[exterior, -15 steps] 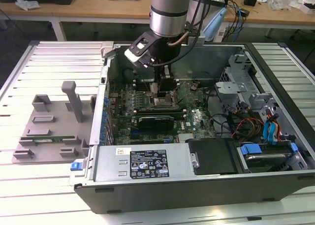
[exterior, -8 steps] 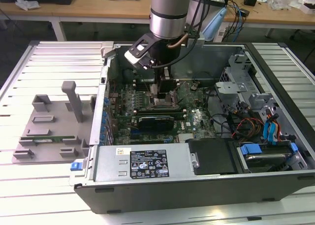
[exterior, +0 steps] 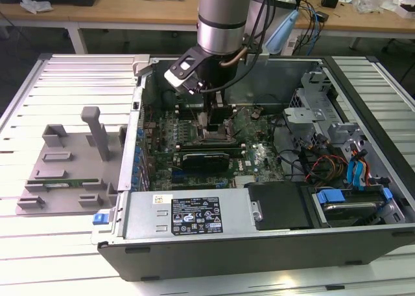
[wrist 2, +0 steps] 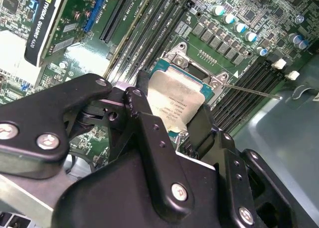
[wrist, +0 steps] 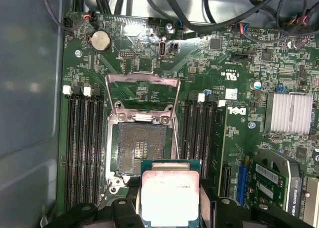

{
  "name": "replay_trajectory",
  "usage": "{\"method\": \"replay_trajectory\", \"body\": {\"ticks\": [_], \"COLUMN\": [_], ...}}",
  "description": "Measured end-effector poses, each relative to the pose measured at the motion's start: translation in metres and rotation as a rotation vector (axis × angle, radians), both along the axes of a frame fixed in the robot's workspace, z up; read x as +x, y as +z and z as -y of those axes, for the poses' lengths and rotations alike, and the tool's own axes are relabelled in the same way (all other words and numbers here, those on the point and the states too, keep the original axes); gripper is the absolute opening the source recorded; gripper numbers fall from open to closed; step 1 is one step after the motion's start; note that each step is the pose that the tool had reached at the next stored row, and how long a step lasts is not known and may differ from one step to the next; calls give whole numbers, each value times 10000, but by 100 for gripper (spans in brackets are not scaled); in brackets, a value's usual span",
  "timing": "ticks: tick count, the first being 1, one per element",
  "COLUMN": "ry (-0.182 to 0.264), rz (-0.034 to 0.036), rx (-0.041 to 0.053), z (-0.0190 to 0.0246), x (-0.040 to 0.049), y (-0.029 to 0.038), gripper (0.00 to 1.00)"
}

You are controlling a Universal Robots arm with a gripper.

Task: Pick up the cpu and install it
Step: 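Place the cpu into insertion slot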

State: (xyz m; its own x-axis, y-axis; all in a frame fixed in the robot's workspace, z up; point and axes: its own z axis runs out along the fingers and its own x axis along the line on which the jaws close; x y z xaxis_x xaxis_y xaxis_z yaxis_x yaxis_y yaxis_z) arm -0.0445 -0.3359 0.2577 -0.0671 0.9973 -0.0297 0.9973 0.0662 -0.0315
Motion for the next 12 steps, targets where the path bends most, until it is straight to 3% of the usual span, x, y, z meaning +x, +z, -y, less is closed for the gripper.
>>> {"method": "replay_trajectory", "body": {"ticks": [12], "ry": [0], "rz": [0], "rx": [0], "z": [0], "x": [0], "y": [-77], "gripper": [55]}}
